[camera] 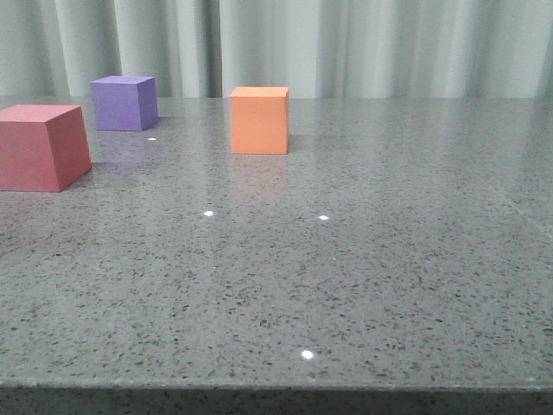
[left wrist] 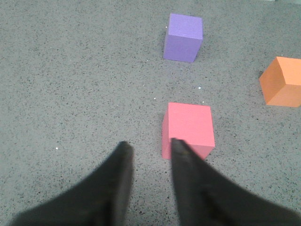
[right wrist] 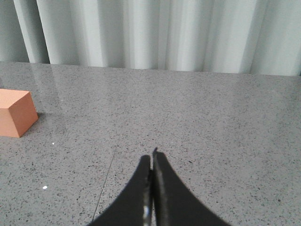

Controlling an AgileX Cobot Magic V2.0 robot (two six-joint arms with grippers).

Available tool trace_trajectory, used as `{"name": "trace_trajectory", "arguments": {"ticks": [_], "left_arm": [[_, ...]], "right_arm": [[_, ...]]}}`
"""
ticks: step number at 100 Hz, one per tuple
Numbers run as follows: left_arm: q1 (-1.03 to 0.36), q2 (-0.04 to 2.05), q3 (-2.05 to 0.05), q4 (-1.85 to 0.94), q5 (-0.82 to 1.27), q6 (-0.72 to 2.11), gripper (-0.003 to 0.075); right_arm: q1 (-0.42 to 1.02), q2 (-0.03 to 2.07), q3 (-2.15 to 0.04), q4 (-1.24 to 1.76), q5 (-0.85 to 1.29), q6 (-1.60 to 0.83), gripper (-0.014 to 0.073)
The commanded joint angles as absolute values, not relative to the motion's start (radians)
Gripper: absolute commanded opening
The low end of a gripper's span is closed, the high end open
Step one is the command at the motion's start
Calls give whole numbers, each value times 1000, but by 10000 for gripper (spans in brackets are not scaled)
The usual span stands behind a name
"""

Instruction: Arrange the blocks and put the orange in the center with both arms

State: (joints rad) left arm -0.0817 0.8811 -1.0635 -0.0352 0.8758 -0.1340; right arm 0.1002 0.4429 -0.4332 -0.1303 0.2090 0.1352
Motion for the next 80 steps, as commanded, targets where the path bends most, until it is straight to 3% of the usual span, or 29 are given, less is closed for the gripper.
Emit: {"name": "trace_trajectory", "arguments": {"ticks": [1, 9, 16, 30, 54, 80], "left_arm": [[-91, 880, -1098, -38, 814, -141, 448], [-91, 880, -1098, -38, 816, -141, 637], [-91, 884, -1098, -36, 818, -141, 699], [-91, 896, -1098, -52, 820, -141, 661], [-98, 946, -1106, -170, 766, -141, 660], [-257, 1105, -1220, -193, 717, -150, 659]], "right_arm": [[93, 445, -459, -146, 124, 124, -69], [93, 445, -459, -146, 124, 124, -69], [93, 445, -459, -146, 124, 124, -69], [93, 445, -459, -146, 124, 124, -69], [93, 445, -459, -146, 124, 124, -69], [93, 445, -459, -146, 124, 124, -69]]}}
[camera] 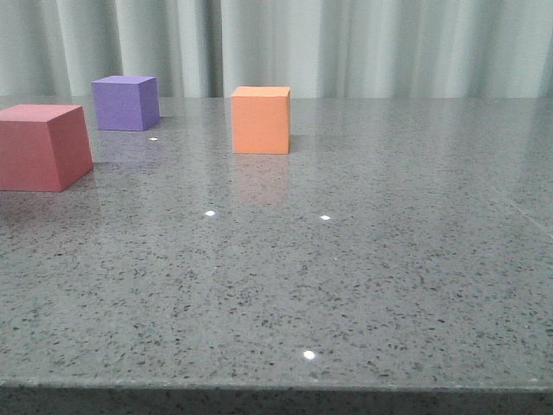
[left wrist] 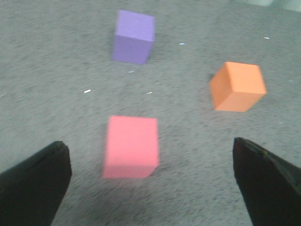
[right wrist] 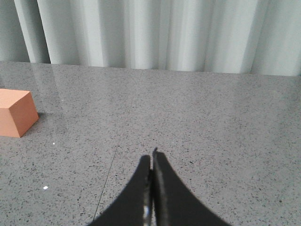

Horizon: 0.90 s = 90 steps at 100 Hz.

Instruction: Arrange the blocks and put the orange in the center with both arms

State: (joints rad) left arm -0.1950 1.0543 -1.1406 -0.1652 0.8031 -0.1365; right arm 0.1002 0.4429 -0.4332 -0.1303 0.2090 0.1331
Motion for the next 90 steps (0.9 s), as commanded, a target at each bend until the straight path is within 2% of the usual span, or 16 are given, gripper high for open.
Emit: {"name": "trace_trajectory", "arguments": {"ticks": [1, 32, 54, 68, 90], "left_arm": [[-262, 1111, -1231, -193, 717, -150, 659], [-454, 1422, -1537, -161, 733, -188, 658], [-574, 1634, -1758, 98, 808, -385, 657], [-613, 1739, -1872, 225, 855, -485, 657], [-630, 1850, -1975, 227, 862, -489, 654]], "right_arm": [[93, 445, -459, -146, 123, 124, -69], [93, 445, -459, -146, 123, 124, -69], [93, 445, -459, -146, 122, 124, -69], [93, 445, -459, -146, 122, 124, -69], [93, 445, -459, -146, 122, 124, -69]]}}
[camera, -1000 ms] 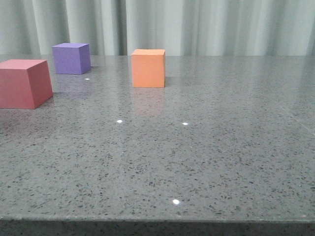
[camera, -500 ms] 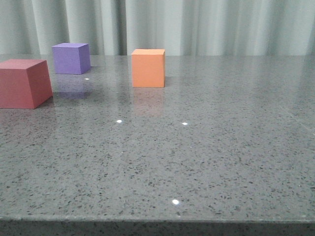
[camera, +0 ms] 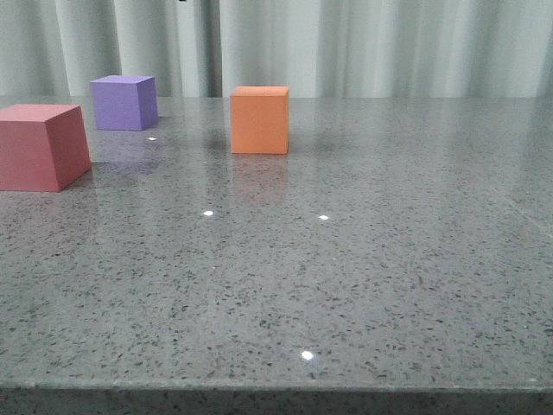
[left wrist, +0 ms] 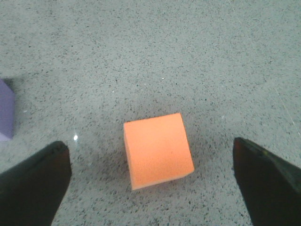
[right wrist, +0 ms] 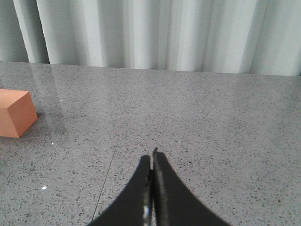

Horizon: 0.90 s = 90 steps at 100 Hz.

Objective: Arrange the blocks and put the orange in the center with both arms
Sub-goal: 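Lower the left gripper over the orange cube and close on it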

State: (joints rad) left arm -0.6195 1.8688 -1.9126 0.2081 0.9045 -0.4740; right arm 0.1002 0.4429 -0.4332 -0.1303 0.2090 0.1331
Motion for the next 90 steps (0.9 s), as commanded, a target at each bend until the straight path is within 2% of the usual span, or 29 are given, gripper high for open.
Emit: {"name": "trace_trajectory", "arguments": {"ticks": [1, 90], "left_arm": [[-632, 1852, -1979, 227, 862, -489, 654], [-632, 1983, -1992, 206, 837, -490, 651]], "right_arm": [[93, 445, -459, -146, 122, 124, -69], [93, 445, -459, -146, 122, 124, -69]]}}
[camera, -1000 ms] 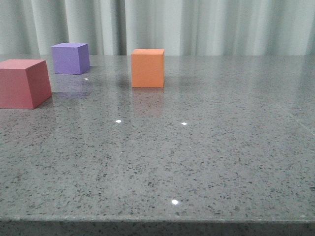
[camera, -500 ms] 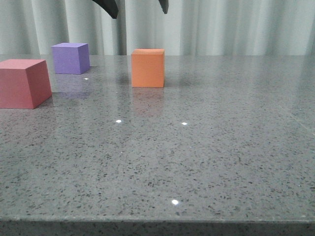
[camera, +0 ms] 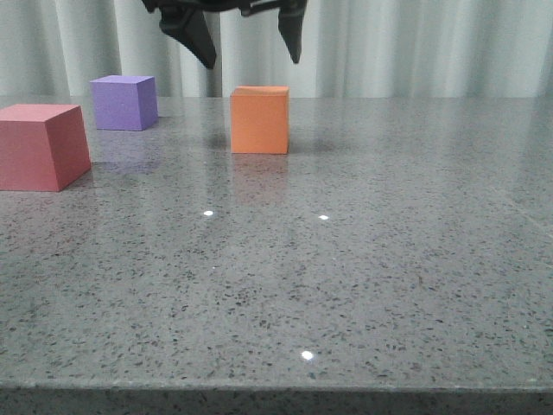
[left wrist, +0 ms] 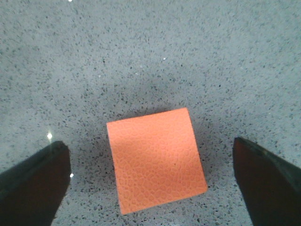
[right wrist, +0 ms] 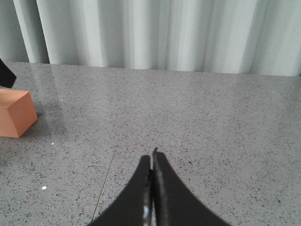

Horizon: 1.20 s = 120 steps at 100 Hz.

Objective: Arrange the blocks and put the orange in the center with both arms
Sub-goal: 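Lower the left gripper over the orange cube and close on it, then lift the orange cube with the left gripper toward the purple cube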

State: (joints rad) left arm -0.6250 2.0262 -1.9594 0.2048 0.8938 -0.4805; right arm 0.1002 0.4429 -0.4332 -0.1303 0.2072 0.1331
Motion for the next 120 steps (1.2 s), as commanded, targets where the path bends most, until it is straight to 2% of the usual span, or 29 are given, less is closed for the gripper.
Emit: {"name": "trace_trajectory", "arguments": {"ticks": [1, 54, 61, 68, 81, 87, 94, 120], "left_arm": [[-632, 1983, -1992, 206, 837, -490, 651], [-632, 2062, -1992, 194, 840, -490, 646], [-632, 2066, -1992, 191, 840, -490, 612], [-632, 2066, -1992, 191, 840, -490, 546], [-632, 2066, -1992, 191, 847, -490, 360], [-632, 2066, -1992, 191, 854, -490, 302], [-632, 2057, -1992, 191, 856, -490, 272], [-628, 1932, -1992, 212, 863, -444, 272]], "right_arm": [[93, 445, -459, -146, 122, 124, -69], [93, 445, -459, -146, 122, 124, -69], [93, 445, -459, -146, 122, 124, -69], [93, 445, -459, -146, 122, 124, -69], [93, 445, -459, -146, 122, 124, -69], [93, 445, -459, -146, 122, 124, -69], [93, 445, -459, -146, 122, 124, -69], [93, 445, -459, -146, 122, 124, -69]]}}
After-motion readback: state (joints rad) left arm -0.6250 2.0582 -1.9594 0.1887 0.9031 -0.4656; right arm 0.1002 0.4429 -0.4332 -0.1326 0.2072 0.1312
